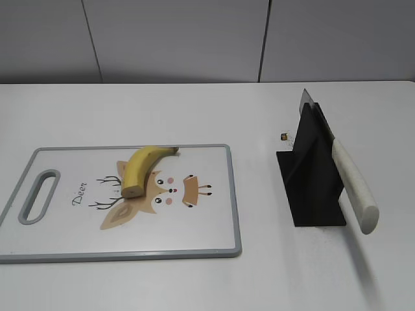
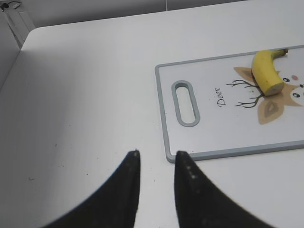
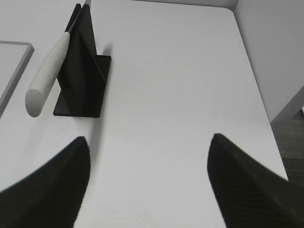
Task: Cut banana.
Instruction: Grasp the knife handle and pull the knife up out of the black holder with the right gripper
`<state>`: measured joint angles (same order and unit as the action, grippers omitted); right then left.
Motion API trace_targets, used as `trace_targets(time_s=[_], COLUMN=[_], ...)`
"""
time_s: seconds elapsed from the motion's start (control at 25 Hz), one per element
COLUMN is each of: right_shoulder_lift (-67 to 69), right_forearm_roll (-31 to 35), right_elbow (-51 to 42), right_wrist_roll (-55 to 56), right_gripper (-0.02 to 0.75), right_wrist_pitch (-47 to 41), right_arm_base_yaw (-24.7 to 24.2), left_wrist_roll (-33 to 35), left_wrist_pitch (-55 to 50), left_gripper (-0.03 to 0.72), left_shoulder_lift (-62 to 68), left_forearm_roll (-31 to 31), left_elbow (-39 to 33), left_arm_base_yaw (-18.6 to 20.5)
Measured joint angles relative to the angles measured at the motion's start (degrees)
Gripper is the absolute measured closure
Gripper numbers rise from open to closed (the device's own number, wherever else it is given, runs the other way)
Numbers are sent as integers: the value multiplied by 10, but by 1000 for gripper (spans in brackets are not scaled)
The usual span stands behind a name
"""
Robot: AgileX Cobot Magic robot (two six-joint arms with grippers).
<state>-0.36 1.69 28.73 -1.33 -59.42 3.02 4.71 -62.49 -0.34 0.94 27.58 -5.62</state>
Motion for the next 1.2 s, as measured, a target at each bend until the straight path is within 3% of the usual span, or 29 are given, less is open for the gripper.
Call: trace_targets(time_s=[1.2], right_shoulder_lift=[0], right_forearm_roll=[-6], right_elbow=[31], right_wrist_roll=[0], right_gripper=[156], right_wrist_pitch=[17], right_arm_base_yaw=[0], left_wrist_roll=[0], left_wrist_pitch=[0], left_gripper=[449], left_shoulder_lift=[0], left_forearm_roll=[0], left_elbow=[0], left_arm_base_yaw=[0])
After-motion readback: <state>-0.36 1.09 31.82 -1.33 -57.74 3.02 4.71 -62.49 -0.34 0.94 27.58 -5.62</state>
